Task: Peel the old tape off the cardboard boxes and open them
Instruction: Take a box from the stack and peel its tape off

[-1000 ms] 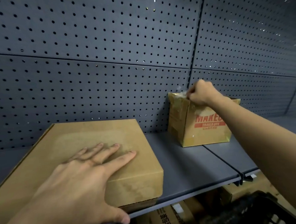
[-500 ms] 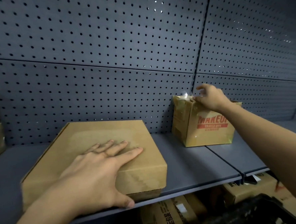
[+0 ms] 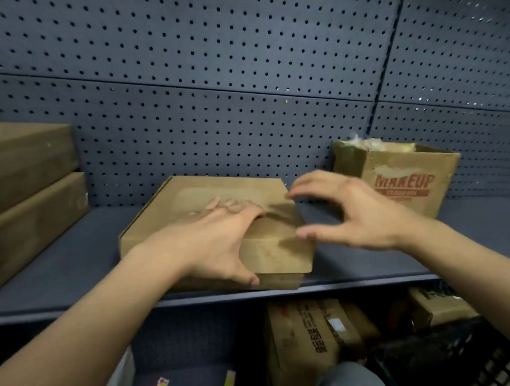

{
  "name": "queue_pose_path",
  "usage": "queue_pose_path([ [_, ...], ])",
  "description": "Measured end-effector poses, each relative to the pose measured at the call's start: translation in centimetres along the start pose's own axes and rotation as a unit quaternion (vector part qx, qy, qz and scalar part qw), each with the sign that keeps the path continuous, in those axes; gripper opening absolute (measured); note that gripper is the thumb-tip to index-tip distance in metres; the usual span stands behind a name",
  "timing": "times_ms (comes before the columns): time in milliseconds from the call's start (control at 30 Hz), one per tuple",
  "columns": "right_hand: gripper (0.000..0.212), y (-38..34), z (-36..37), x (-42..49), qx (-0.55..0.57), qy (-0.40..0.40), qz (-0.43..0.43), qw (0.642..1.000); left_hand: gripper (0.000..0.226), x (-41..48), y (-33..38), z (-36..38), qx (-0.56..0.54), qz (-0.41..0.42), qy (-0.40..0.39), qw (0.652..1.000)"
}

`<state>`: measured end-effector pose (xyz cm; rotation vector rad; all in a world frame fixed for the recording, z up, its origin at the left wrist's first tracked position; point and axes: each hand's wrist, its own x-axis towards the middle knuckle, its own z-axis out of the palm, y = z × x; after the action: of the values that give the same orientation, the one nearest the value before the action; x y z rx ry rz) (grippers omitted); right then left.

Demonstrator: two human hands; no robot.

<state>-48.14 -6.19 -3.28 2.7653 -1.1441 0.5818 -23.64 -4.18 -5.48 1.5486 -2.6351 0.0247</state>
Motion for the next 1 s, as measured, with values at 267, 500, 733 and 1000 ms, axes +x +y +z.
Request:
queue_pose_path([
  [267,0.084,-2.9,3.9,-1.9,-0.066,-0.023,-0.014,0.997,0.095,-2.6,-0.5,-0.2,0.034,-0.025,0.029,0.999],
  [500,0.063,-2.7,3.2,-1.3,0.001,0.013,-0.036,0.999,0.065,-3.7,-1.7,-1.8,-0.052,-0.031,0.028,0.998],
  [733,0.034,-2.1,4.0,-0.3,0.072,0.094,0.053,0.992,0.046,-4.7,-1.6,-2.2,-0.01,-0.109,0.182,0.977],
  [1000,0.055,-1.0,6.6,-0.2,0.203,0.162,0.105,0.96,0.099,-7.0,-5.9,1.5,-0.106,-0.221,0.296,0.923],
])
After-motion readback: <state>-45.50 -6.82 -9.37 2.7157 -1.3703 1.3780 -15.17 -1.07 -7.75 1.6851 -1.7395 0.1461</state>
